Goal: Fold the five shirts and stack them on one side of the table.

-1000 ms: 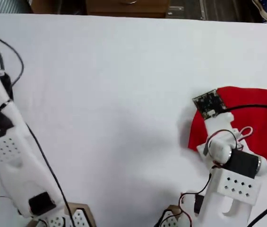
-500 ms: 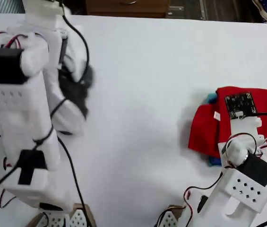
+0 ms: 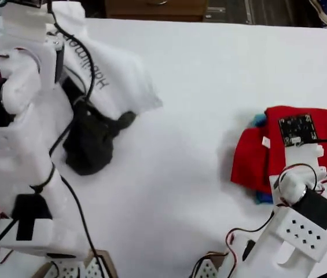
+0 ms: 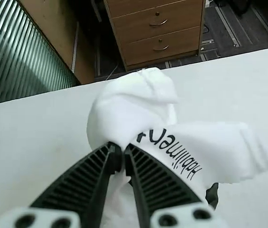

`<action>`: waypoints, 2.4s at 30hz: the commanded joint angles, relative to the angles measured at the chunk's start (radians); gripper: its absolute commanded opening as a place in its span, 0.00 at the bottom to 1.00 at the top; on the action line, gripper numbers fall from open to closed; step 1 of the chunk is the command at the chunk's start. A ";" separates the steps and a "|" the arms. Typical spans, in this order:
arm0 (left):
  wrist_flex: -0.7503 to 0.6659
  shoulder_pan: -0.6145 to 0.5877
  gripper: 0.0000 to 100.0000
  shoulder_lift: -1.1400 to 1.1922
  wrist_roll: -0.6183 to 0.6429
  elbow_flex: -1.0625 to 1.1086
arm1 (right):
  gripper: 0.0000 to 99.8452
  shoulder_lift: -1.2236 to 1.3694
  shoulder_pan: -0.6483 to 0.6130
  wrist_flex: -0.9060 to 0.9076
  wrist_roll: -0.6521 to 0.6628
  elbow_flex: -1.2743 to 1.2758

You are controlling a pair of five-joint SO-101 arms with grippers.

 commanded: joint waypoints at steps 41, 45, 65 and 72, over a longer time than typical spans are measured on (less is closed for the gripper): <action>-0.031 0.023 0.25 -0.086 -0.204 0.628 | 0.05 -0.016 -0.136 -0.010 -0.081 0.051; -0.118 -0.114 0.25 -0.086 -0.236 0.779 | 0.14 -0.016 -0.298 -0.015 -0.140 0.092; -0.597 -0.157 0.25 -0.086 -0.232 1.477 | 0.28 -0.016 -0.567 -0.110 -0.095 0.193; -0.753 -0.054 0.25 -0.084 -0.238 1.610 | 0.28 -0.016 -0.568 -0.237 -0.095 0.272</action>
